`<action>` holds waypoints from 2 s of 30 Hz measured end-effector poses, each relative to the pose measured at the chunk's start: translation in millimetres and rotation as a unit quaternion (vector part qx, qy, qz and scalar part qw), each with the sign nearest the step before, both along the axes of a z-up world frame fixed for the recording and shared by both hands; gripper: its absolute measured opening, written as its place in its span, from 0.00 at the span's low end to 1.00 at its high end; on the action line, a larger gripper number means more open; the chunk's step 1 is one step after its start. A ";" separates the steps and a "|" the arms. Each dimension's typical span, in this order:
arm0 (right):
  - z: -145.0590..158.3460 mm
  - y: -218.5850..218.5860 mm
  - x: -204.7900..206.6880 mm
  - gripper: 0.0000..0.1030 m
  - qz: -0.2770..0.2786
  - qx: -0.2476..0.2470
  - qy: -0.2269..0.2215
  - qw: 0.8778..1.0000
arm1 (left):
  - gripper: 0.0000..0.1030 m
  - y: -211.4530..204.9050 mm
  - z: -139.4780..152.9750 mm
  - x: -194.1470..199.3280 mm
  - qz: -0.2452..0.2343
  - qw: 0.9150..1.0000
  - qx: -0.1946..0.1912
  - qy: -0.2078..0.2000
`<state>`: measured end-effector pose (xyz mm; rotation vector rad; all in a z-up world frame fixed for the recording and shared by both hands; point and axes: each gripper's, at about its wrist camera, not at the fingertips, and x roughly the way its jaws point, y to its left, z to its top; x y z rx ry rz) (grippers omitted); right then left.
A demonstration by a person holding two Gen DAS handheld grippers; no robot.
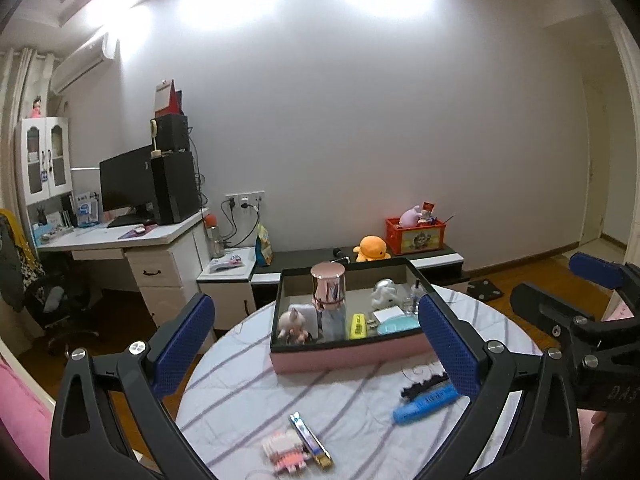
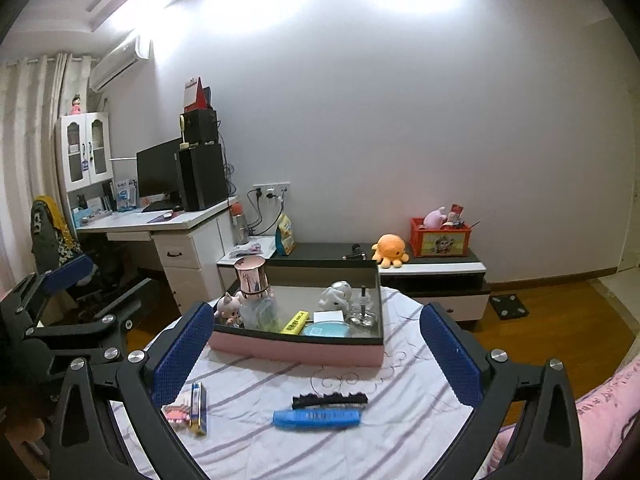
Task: Organize rigid objects
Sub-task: 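Lift both tools back from the box toward the table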
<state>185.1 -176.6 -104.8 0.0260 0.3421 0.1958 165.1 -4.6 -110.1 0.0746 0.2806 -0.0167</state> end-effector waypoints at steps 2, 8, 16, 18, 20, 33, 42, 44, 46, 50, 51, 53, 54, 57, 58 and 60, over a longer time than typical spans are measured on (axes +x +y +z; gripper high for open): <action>0.5 -0.4 -12.9 1.00 -0.003 0.000 -0.003 1.000 | 1.00 1.1 -0.5 -11.7 -0.001 1.000 -0.003 -0.003; -2.2 1.6 -39.2 1.00 -0.001 0.005 -0.005 1.000 | 1.00 4.8 -0.2 -32.7 -0.001 1.000 -0.010 -0.005; 3.0 4.1 -52.4 1.00 -0.003 -0.006 -0.013 1.000 | 1.00 5.5 0.3 -43.3 0.004 1.000 -0.018 -0.010; 4.3 5.1 -55.0 1.00 -0.003 -0.008 -0.017 1.000 | 1.00 5.4 0.2 -44.9 0.005 1.000 -0.016 -0.008; 4.7 6.4 -56.6 1.00 -0.003 -0.009 -0.019 1.000 | 1.00 5.1 1.1 -45.8 0.006 1.000 -0.014 -0.010; 11.2 6.1 -59.9 1.00 -0.001 -0.008 -0.029 1.000 | 1.00 8.3 9.3 -49.3 0.003 1.000 -0.012 -0.017; 7.1 9.9 -55.3 1.00 0.002 -0.010 -0.022 1.000 | 1.00 12.3 2.0 -43.8 0.006 1.000 -0.008 0.000; 3.0 10.5 -51.2 1.00 0.001 -0.010 -0.015 1.000 | 1.00 12.9 -4.8 -41.0 0.005 1.000 -0.005 0.008; -1.5 12.0 -47.2 1.00 0.002 -0.010 -0.008 1.000 | 1.00 13.7 -12.9 -36.2 0.006 1.000 -0.005 0.021; -20.1 15.2 -35.5 1.00 0.002 -0.014 0.018 1.000 | 1.00 20.9 -36.3 -23.9 -0.002 0.998 -0.016 0.055; -24.2 15.1 -32.8 1.00 0.001 -0.016 0.023 1.000 | 1.00 22.8 -41.7 -21.4 -0.001 0.998 -0.018 0.063; -36.1 15.1 -25.3 1.00 0.000 -0.019 0.041 0.999 | 1.00 27.9 -55.8 -15.6 0.003 0.996 -0.015 0.084; -42.2 15.0 -22.1 1.00 0.000 -0.019 0.049 0.999 | 1.00 31.9 -64.8 -12.7 0.007 0.995 -0.011 0.096; -60.0 12.4 -12.8 1.00 -0.007 -0.024 0.072 0.997 | 1.00 43.7 -90.1 -5.3 0.021 0.992 -0.004 0.128; -65.8 10.9 -10.1 1.00 -0.009 -0.025 0.079 0.997 | 1.00 48.8 -99.5 -2.6 0.025 0.989 -0.003 0.143; -80.9 8.2 -2.1 1.00 -0.015 -0.028 0.100 0.995 | 1.00 58.2 -119.6 3.7 0.028 0.984 -0.004 0.174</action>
